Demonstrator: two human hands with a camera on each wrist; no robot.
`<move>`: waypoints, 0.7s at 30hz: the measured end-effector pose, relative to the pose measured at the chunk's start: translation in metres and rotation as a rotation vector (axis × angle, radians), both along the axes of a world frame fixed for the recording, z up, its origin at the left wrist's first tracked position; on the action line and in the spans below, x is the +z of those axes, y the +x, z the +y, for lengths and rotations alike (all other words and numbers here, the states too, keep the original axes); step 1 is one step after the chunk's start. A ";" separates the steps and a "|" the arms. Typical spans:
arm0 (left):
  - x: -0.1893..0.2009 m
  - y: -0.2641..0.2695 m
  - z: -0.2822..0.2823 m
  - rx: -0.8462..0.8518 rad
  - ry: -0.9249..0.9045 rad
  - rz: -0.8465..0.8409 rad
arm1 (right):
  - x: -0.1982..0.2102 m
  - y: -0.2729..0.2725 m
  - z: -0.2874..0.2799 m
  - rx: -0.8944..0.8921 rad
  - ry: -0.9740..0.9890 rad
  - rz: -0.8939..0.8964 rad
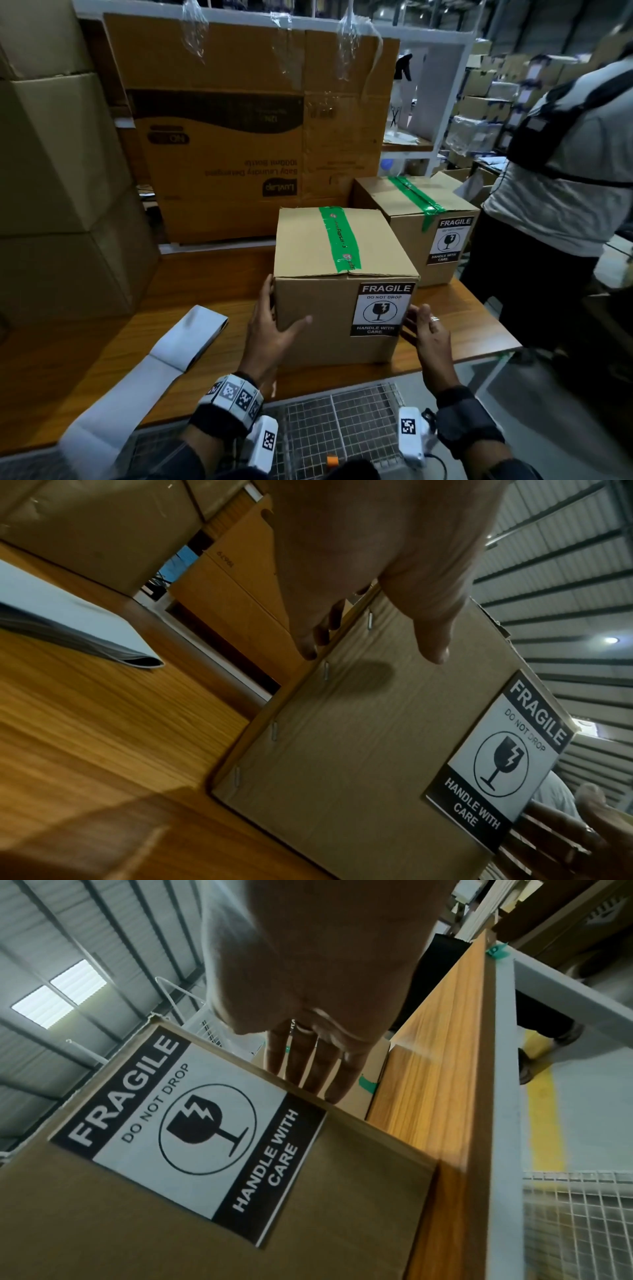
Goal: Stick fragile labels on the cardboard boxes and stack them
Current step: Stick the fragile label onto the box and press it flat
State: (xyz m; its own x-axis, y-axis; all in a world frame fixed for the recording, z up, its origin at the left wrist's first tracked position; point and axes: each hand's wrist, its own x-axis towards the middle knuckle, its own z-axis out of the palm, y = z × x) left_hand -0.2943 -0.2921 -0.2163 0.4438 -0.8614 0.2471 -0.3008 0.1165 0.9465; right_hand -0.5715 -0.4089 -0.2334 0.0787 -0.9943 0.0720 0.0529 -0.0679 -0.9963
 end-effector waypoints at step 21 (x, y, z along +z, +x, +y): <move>0.043 0.049 0.021 -0.113 -0.065 -0.117 | 0.043 0.036 0.025 0.175 -0.058 0.045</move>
State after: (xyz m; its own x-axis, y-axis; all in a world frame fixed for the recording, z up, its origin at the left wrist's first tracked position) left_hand -0.2457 -0.2709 -0.1736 0.3103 -0.8847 0.3479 -0.3902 0.2152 0.8952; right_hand -0.5358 -0.3835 -0.1902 0.2541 -0.9595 0.1214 0.0248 -0.1190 -0.9926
